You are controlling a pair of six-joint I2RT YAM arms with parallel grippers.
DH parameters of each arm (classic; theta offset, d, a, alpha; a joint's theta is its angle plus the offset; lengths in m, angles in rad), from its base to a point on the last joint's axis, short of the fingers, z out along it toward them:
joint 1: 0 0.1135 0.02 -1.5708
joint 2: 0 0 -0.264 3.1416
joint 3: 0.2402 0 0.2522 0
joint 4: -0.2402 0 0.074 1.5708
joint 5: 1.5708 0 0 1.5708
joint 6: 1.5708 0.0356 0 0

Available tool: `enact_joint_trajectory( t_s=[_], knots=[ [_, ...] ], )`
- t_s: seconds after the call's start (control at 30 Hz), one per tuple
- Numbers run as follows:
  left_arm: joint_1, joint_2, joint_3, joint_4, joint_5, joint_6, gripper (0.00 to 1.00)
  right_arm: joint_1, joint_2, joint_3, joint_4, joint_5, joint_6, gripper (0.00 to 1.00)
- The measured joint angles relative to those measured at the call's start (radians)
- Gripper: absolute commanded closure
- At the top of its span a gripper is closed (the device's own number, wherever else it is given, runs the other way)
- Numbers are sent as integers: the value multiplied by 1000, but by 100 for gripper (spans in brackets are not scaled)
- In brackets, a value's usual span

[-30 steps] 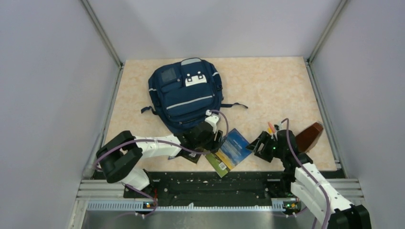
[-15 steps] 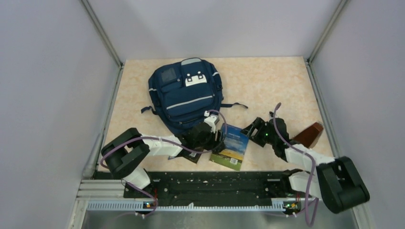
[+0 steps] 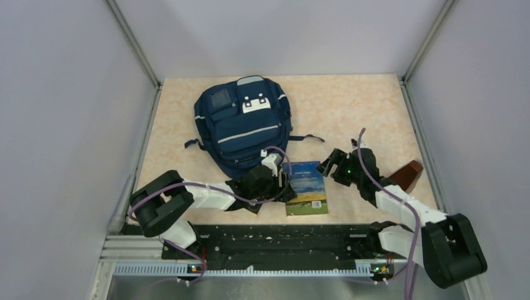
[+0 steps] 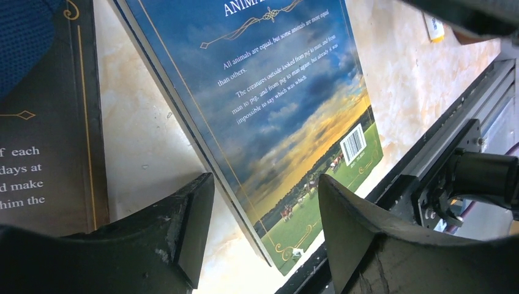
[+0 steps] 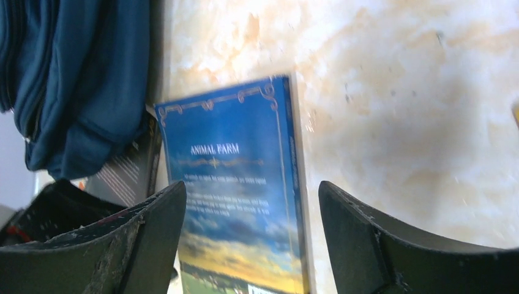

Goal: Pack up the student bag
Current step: Pick up the book from the center of the board.

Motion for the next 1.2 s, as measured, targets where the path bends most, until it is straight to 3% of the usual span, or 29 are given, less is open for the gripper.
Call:
enact_joint_trajectory(
  t_s=[0.17, 0.33, 0.9, 1.2],
  knots=[
    [0, 21, 0, 39, -2, -51, 32, 0, -158, -61, -146, -7, -18, 21],
    [-3, 44, -4, 101, -4, -109, 32, 0, -198, -99, -203, -50, -16, 21],
    [-5, 49, -58, 344, -39, -157, 33, 0, -161, -151, -63, -126, 3, 28],
    [-5, 158, -82, 584, -53, -214, 38, 0, -164, -153, -63, -123, 2, 29]
  ],
)
